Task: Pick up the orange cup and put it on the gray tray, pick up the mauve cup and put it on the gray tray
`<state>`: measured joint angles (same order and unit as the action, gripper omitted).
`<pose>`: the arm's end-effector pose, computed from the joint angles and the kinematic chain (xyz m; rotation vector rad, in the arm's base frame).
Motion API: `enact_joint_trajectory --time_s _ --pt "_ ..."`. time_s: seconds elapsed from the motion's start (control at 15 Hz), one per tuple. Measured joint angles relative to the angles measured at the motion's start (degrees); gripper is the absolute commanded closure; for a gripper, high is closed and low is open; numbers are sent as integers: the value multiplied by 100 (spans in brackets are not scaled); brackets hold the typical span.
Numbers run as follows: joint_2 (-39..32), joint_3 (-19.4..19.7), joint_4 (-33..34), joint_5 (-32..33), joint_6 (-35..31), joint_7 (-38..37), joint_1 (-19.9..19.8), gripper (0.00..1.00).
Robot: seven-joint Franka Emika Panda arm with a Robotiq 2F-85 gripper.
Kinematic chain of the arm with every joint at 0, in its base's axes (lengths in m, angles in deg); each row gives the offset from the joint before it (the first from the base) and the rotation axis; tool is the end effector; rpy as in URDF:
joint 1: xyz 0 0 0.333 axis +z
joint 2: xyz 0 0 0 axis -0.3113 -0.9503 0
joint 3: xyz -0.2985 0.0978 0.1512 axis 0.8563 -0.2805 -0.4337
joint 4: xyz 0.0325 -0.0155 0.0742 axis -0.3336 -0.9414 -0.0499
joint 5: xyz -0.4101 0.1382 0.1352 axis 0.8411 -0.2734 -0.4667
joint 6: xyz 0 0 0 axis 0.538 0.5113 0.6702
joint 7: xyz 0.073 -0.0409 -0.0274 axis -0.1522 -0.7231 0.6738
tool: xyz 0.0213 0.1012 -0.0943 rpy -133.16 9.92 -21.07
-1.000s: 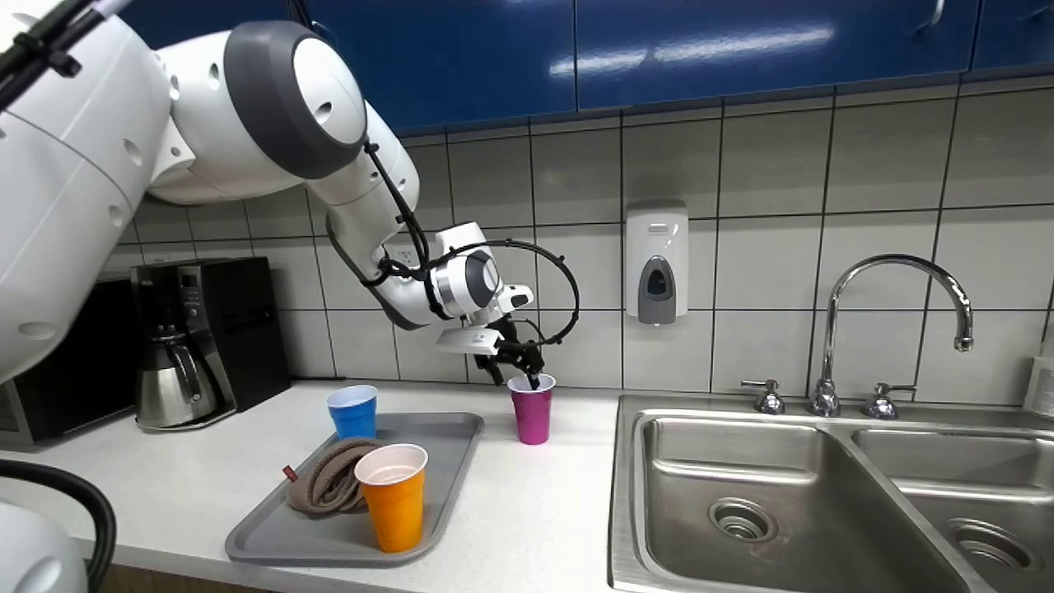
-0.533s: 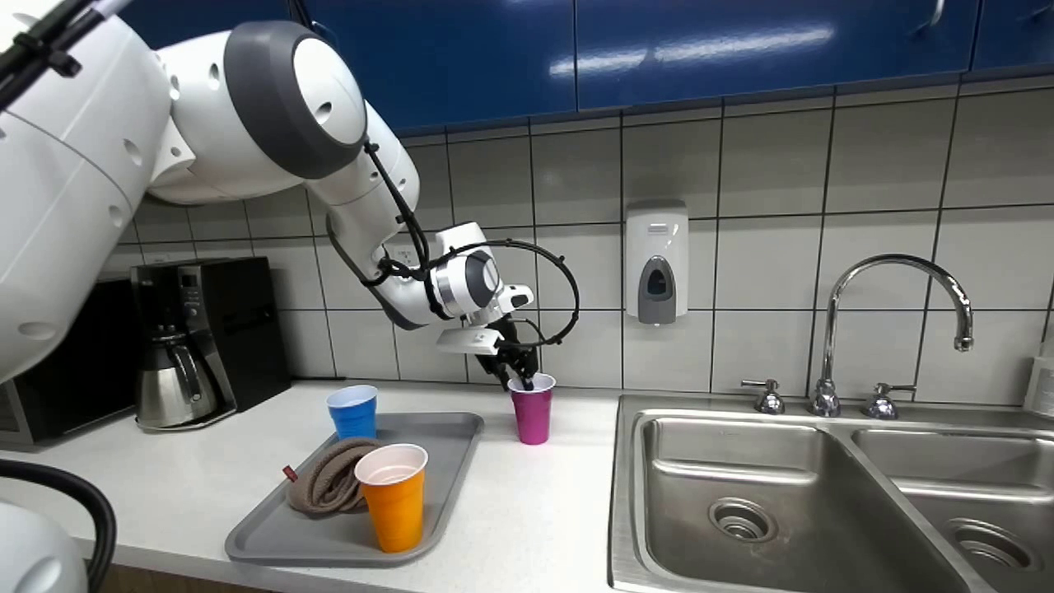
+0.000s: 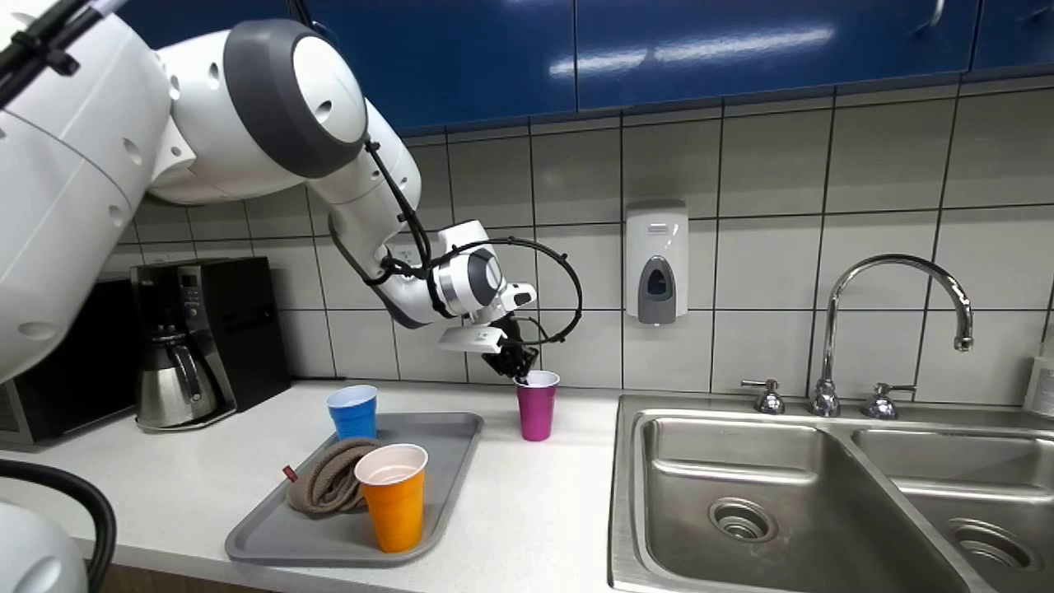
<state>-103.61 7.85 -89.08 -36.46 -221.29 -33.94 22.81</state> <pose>0.7966 -0.0693 0.2194 2.8850 -0.4645 0.4368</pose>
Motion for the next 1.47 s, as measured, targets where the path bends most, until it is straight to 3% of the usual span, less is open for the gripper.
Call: enact_joint_trajectory --time_s 0.67,1.47 --pt "305 151 -248 12 0 -4 96 99" --pt "2085 -350 -2198 49 -25 258 194 99"
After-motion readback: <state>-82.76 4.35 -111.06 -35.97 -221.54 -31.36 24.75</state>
